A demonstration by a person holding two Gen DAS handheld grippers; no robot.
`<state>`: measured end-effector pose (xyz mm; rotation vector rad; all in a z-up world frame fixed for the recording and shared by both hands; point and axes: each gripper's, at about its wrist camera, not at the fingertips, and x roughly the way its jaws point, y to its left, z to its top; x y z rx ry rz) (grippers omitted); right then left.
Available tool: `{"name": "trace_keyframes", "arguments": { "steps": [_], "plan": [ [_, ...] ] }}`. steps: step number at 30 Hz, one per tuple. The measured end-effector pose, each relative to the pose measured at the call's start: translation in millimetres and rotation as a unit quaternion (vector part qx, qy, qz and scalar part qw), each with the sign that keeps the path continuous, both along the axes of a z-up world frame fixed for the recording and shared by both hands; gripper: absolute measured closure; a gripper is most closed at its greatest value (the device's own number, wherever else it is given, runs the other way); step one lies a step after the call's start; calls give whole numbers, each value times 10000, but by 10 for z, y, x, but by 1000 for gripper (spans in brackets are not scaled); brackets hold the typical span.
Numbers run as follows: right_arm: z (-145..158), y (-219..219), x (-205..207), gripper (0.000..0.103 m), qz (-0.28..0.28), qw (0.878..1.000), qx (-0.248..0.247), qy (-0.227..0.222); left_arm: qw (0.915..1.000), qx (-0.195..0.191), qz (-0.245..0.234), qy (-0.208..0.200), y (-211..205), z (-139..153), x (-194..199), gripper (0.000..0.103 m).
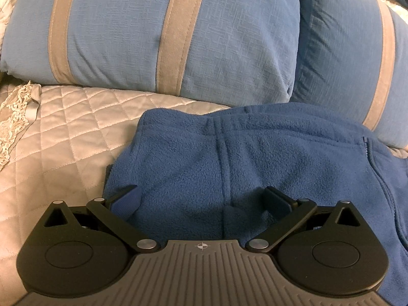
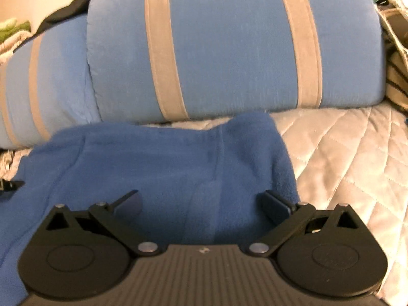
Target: Fold clothes
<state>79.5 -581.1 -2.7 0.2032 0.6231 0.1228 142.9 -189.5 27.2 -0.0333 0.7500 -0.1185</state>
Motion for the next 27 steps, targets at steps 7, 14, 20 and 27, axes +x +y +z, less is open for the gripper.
{"name": "trace_keyframes", "arguments": {
  "steps": [7,14,20,27],
  "plan": [
    [23,-13,3,1,9,10000,17,80,9999,42,-5,101,-12,23,19,0],
    [48,159,98,1,52,9970,-602,485,9985,96,-128,521,7,106,55,0],
    [198,114,62,1,-8,9941,-805,721,9942,280,-780,688,115,266,-142,0],
    [334,-206,-104,0,15,9927,-739,956,9869,1001,-1057,693,360,405,-353,0]
  ]
}}
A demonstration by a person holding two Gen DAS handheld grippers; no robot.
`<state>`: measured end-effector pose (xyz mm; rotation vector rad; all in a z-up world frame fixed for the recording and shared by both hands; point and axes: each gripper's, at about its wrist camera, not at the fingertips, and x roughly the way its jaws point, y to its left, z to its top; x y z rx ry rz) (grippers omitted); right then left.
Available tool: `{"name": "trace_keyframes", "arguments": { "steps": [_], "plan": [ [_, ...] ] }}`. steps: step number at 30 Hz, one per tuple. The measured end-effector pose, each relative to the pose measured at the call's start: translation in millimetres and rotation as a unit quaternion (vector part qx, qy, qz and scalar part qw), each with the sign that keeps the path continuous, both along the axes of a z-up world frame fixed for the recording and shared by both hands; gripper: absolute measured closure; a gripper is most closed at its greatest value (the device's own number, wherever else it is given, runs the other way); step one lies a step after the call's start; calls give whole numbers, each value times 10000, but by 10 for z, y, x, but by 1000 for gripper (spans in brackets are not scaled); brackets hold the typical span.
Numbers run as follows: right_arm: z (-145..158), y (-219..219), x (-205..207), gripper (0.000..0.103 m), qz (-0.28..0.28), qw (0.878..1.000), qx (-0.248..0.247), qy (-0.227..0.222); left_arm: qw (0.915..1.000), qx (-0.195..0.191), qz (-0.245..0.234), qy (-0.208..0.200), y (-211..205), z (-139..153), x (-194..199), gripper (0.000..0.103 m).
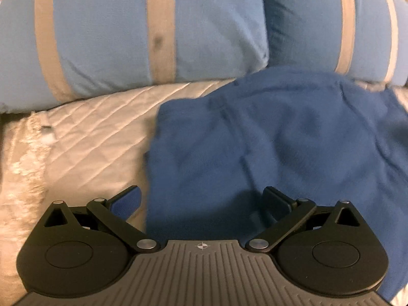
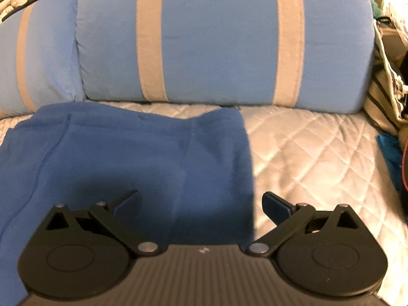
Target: Fold clothes
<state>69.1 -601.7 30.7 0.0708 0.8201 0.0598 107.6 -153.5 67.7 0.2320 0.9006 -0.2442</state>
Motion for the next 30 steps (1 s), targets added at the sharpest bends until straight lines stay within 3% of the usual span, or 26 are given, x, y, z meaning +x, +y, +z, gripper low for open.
{"name": "trace_keyframes", "arguments": {
  "steps": [5,11,20,23,27,30],
  "plan": [
    [68,-286,-88,0,-187,9991,313,197,9970,-723,172,223,308,76,6,0],
    [25,-548,-106,0,-474,9958,645,448,9921,-1075,400,500,559,45,74,0],
    [-205,-681,-48,0,-493,9808,1642,925,9718,-2032,795,892,926,-250,150,0],
    [-250,-687,-50,0,-410,9794,1742,934,9633,-2391,838,883,1018,-329,149,0],
    [-306,-731,-42,1,-321,9771,1884,938,9630,-2506,656,743,1047,-365,146,0],
    [-307,-642,-26,1,-66,9832,1546,968,9618,-2569,570,754,1065,-372,187,0]
  ]
}}
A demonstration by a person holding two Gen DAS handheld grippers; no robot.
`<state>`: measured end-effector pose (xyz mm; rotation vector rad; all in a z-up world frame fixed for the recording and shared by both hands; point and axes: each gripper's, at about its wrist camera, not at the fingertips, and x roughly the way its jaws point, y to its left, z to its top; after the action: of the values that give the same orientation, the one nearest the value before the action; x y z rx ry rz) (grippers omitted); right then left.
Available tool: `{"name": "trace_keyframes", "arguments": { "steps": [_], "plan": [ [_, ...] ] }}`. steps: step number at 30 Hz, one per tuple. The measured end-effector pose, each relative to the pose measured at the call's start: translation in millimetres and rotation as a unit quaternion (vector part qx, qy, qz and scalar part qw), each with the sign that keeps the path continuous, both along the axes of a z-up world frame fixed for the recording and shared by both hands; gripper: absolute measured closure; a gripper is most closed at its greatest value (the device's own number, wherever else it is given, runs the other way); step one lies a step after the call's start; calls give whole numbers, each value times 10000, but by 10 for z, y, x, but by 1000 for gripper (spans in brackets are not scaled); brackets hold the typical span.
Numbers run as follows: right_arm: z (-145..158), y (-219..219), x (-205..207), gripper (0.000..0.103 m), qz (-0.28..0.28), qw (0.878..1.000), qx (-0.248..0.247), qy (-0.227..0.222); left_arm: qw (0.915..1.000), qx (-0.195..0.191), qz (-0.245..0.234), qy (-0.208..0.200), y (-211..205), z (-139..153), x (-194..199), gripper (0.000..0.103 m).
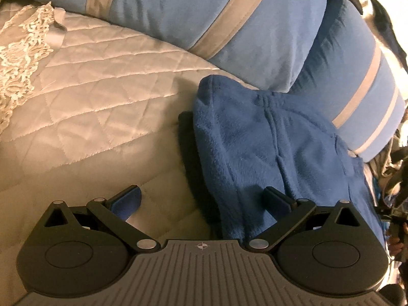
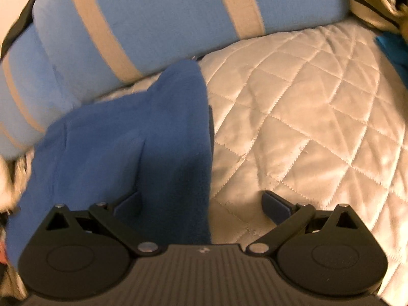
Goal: Fold clothes
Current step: 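Grasp the fleece fold edge with the right gripper and lift it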
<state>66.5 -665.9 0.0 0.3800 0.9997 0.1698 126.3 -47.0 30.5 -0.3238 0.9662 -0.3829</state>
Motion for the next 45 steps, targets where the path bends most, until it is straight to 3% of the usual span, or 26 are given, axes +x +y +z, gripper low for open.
{"name": "trace_keyframes", "arguments": {
  "steps": [3,6,10,13,18,26,32,35,40,45],
  "plan": [
    [21,93,8,1,126,9993,-346,-47,9996,-251,18,93,57,-3,63,0],
    [32,104,61,0,70,9997,-239,-45,9957,-877,50,290,155,-29,126,0],
    [-1,-89,149,1,-30,9977,673,-127,9841,-1660,-124,626,249,-127,188,0],
    [-88,-307,172,1,-171,9868,1608,-56,9745,-2091,-236,778,293,-197,199,1],
    [-175,-517,204,1,23,9680,2508,69,9655,-2371,-573,912,223,-251,230,1],
    [-202,-306,325,5,593,9639,2587,206,9593,-2559,-684,982,187,-275,266,2],
    [-230,-200,417,9,696,9619,2634,247,9576,-2624,-575,1044,241,-307,280,23],
    [-242,-232,400,16,663,9616,2650,272,9565,-2655,-493,1102,246,-345,284,41],
    [-278,-317,377,42,487,9637,2594,389,9573,-2620,-295,1183,255,-360,256,66],
    [-295,-306,359,55,434,9648,2531,571,9592,-2538,-174,1237,237,-331,229,75]
  ]
}}
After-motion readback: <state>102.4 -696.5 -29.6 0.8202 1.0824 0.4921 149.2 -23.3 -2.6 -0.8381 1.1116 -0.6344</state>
